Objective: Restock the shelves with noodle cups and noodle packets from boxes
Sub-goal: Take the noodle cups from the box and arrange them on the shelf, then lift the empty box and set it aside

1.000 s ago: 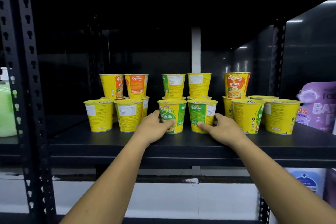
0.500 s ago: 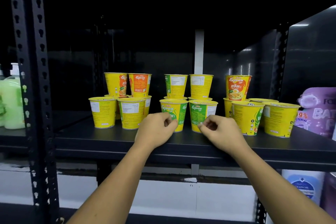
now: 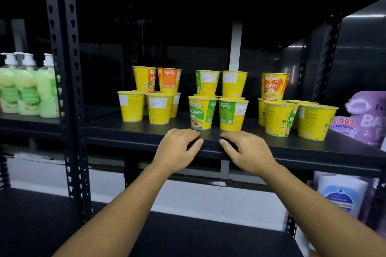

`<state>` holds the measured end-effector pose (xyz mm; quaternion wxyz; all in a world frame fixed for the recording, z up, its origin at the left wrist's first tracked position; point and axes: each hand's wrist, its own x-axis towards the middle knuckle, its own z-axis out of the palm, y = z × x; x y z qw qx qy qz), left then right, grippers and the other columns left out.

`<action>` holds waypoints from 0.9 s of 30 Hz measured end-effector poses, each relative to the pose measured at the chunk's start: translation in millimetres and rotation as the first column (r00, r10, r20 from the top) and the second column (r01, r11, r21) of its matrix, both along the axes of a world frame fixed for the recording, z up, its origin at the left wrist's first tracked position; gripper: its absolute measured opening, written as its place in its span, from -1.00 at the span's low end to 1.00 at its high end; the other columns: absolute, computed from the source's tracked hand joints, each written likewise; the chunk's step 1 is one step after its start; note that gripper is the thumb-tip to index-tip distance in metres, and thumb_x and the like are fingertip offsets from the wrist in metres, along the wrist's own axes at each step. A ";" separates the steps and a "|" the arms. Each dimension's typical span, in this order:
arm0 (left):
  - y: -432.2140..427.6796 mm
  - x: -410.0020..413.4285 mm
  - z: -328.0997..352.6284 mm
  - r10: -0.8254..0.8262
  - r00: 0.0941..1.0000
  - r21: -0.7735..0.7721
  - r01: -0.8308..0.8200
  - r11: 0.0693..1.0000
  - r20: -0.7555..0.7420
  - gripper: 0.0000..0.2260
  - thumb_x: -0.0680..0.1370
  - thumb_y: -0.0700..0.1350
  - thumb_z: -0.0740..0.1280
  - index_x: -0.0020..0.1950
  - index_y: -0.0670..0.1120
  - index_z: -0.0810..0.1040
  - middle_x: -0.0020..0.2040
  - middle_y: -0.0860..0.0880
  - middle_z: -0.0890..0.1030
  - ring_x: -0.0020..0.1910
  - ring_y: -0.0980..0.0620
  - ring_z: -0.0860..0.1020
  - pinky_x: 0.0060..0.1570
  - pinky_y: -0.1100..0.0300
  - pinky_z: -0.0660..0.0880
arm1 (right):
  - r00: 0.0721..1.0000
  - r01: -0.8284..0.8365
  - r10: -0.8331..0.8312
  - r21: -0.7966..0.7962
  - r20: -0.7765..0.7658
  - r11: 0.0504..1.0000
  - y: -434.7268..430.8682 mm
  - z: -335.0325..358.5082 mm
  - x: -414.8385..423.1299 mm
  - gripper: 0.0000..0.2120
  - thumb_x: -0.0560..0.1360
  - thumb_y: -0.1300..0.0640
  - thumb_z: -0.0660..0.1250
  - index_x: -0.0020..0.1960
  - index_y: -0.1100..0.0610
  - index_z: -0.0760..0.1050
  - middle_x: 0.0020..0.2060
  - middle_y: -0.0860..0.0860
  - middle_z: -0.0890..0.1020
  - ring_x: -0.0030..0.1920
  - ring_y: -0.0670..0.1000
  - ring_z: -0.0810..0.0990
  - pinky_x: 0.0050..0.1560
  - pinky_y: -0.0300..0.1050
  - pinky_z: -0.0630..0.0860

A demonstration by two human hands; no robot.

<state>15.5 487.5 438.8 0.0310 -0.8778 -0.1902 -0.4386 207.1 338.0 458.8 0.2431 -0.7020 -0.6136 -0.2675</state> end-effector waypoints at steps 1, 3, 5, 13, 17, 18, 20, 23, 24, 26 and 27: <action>-8.5 -6.3 -4.6 -0.013 1.000 -0.047 0.014 0.999 0.015 -0.66 0.67 0.09 0.23 0.29 -0.04 0.66 0.26 0.03 0.68 0.30 0.03 0.57 0.39 0.07 0.40 | 0.999 -0.042 0.043 0.020 -0.021 0.999 -10.2 -7.3 -5.6 -0.65 0.65 -0.16 0.20 0.31 -0.05 0.58 0.22 -0.08 0.67 0.24 0.00 0.59 0.23 -0.03 0.54; -30.1 -20.9 -15.3 -0.033 0.998 -0.150 0.042 0.988 0.062 -0.65 0.68 0.03 0.29 0.42 -0.06 0.58 0.40 0.03 0.58 0.46 0.11 0.43 0.52 0.13 0.27 | 0.992 -0.106 0.109 0.041 -0.067 0.994 -34.0 -21.1 -16.6 -0.60 0.65 -0.10 0.26 0.42 0.04 0.53 0.36 -0.06 0.59 0.39 -0.04 0.47 0.49 -0.14 0.28; -56.9 -35.1 -33.1 -0.060 0.992 -0.210 0.082 0.974 0.107 -0.65 0.67 -0.01 0.33 0.45 -0.02 0.56 0.44 0.08 0.54 0.48 0.27 0.34 0.53 0.20 0.26 | 0.983 -0.130 0.134 0.042 -0.124 0.991 -63.1 -36.6 -28.5 -0.55 0.66 -0.11 0.25 0.48 0.05 0.47 0.42 -0.10 0.52 0.46 -0.11 0.36 0.52 -0.25 0.08; -165.8 -84.3 -161.7 -0.099 0.991 -0.372 0.059 0.926 -0.088 -0.60 0.63 0.13 0.27 0.42 0.02 0.60 0.41 0.15 0.55 0.44 0.31 0.36 0.54 0.15 0.27 | 0.942 -0.140 0.052 -0.250 -0.331 0.958 -183.2 -151.5 -57.9 -0.41 0.63 -0.32 0.08 0.57 -0.07 0.33 0.49 -0.19 0.41 0.52 -0.13 0.31 0.47 -0.24 0.21; -213.8 -104.9 -228.4 -0.116 0.967 -0.494 -0.011 0.869 -0.227 -0.59 0.66 0.12 0.29 0.45 -0.02 0.56 0.43 0.11 0.54 0.48 0.24 0.38 0.57 0.26 0.14 | 0.907 -0.163 -0.019 -0.393 -0.421 0.905 -233.5 -227.8 -78.0 -0.41 0.66 -0.29 0.09 0.60 -0.04 0.28 0.53 -0.14 0.38 0.56 -0.12 0.24 0.53 -0.22 0.14; -224.4 -109.7 -243.6 -0.122 0.958 -0.520 -0.031 0.853 -0.258 -0.60 0.67 0.09 0.31 0.47 -0.03 0.55 0.44 0.10 0.53 0.49 0.23 0.37 0.56 0.29 0.11 | 0.896 -0.168 -0.044 -0.428 -0.442 0.888 -244.2 -245.5 -84.2 -0.40 0.66 -0.27 0.09 0.61 -0.02 0.26 0.54 -0.12 0.37 0.57 -0.10 0.23 0.55 -0.19 0.14; -244.4 -118.8 -271.5 -0.135 0.941 -0.574 -0.073 0.816 -0.311 -0.60 0.67 0.06 0.33 0.49 -0.03 0.52 0.45 0.09 0.52 0.49 0.18 0.36 0.54 0.30 0.14 | 0.875 -0.177 -0.092 -0.492 -0.475 0.852 -264.1 -280.6 -96.9 -0.38 0.66 -0.27 0.05 0.62 0.02 0.25 0.55 -0.06 0.37 0.57 -0.06 0.25 0.56 -0.12 0.16; -270.1 -135.6 -313.6 -0.177 0.897 -0.668 -0.158 0.727 -0.405 -0.58 0.67 0.09 0.31 0.51 0.00 0.49 0.47 0.06 0.50 0.50 0.10 0.39 0.52 0.18 0.25 | 0.820 -0.188 -0.201 -0.584 -0.535 0.789 -292.2 -334.2 -116.1 -0.29 0.60 -0.35 -0.05 0.59 0.03 0.30 0.51 -0.03 0.43 0.53 -0.02 0.32 0.54 -0.04 0.23; -276.6 -142.0 -329.1 -0.196 0.876 -0.696 -0.196 0.691 -0.441 -0.57 0.67 0.11 0.31 0.51 0.00 0.49 0.47 0.03 0.51 0.50 0.07 0.40 0.51 0.12 0.29 | 0.802 -0.194 -0.243 -0.622 -0.546 0.759 -301.2 -354.1 -122.6 -0.25 0.58 -0.39 -0.10 0.58 0.03 0.32 0.50 -0.02 0.45 0.52 0.00 0.35 0.53 -0.02 0.26; -287.8 -155.1 -357.5 -0.230 0.822 -0.723 -0.280 0.632 -0.520 -0.55 0.66 0.15 0.29 0.50 -0.01 0.51 0.46 0.03 0.51 0.47 0.03 0.43 0.42 0.21 0.34 | 0.778 -0.202 -0.316 -0.691 -0.544 0.694 -317.6 -391.8 -134.5 -0.16 0.53 -0.48 -0.21 0.53 0.01 0.36 0.45 -0.02 0.49 0.47 0.06 0.40 0.47 0.05 0.32; -292.0 -162.2 -371.1 -0.251 0.796 -0.737 -0.322 0.594 -0.551 -0.56 0.66 0.13 0.29 0.49 -0.02 0.51 0.43 0.07 0.52 0.45 0.01 0.44 0.32 0.33 0.35 | 0.764 -0.212 -0.350 -0.723 -0.542 0.658 -324.5 -409.3 -140.0 -0.11 0.50 -0.51 -0.28 0.51 0.00 0.36 0.44 -0.03 0.49 0.46 0.08 0.41 0.44 0.09 0.34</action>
